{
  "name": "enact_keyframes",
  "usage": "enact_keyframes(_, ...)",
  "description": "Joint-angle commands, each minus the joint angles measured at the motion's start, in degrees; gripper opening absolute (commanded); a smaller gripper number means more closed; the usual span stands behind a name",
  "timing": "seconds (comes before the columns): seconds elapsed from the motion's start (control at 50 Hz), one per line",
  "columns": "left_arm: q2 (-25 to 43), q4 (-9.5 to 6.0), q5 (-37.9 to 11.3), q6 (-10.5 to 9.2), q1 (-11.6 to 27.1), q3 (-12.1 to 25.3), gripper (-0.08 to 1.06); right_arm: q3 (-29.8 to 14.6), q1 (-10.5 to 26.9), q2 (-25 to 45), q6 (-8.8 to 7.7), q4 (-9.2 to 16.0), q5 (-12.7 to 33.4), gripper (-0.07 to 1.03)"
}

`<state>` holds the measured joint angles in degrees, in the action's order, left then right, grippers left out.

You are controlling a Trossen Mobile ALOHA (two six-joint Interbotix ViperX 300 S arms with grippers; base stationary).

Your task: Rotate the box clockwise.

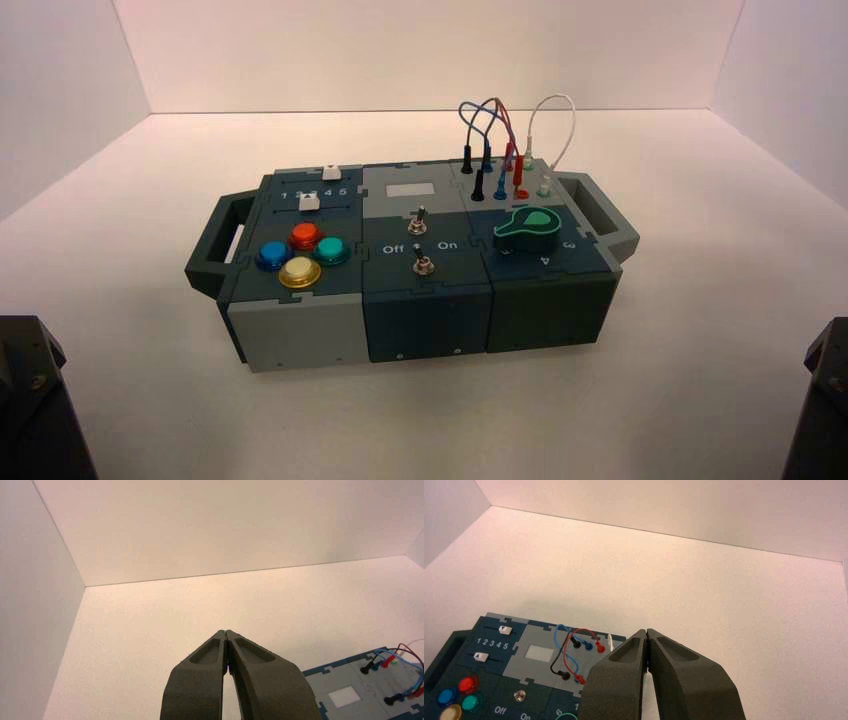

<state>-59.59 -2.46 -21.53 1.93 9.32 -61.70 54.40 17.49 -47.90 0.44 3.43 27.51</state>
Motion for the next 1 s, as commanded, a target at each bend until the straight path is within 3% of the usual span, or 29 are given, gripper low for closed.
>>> enact_keyframes(0.02, 0.26, 0.18, 0.09, 0.09, -0.18, 0.79, -0.03, -0.79, -0.26, 0.09, 0.18, 0.18, -0.44, -0.02)
enact_keyframes(0.3, 0.26, 0.18, -0.53, 0.09, -0.18, 0.53, -0.03, -0.70, -0.26, 0.09, 0.26, 0.18, -0.26, -0.02)
enact_keyframes(0.48, 0.44, -0.53, -5.01, 0.00, 1.76, 0.97, -0.03, -0.88, -0.26, 0.70, 0.26, 0.26, 0.18, -0.02)
enact_keyframes(0.86, 9.93, -5.01, -20.39, -0.35, 18.98, 6.15, -0.03, -6.06, 0.26, 10.63, -0.09, 0.70, 4.57, -0.02)
enact_keyframes(0.92, 13.18, -6.42, -24.61, -0.97, 23.55, 7.73, -0.03, -8.26, 0.88, 15.29, -0.35, 0.70, 5.54, -0.02)
enact_keyframes(1.0, 15.38, -8.09, -27.51, -1.93, 26.37, 8.79, -0.03, -10.28, 1.41, 19.07, -0.35, 0.79, 6.50, -0.02)
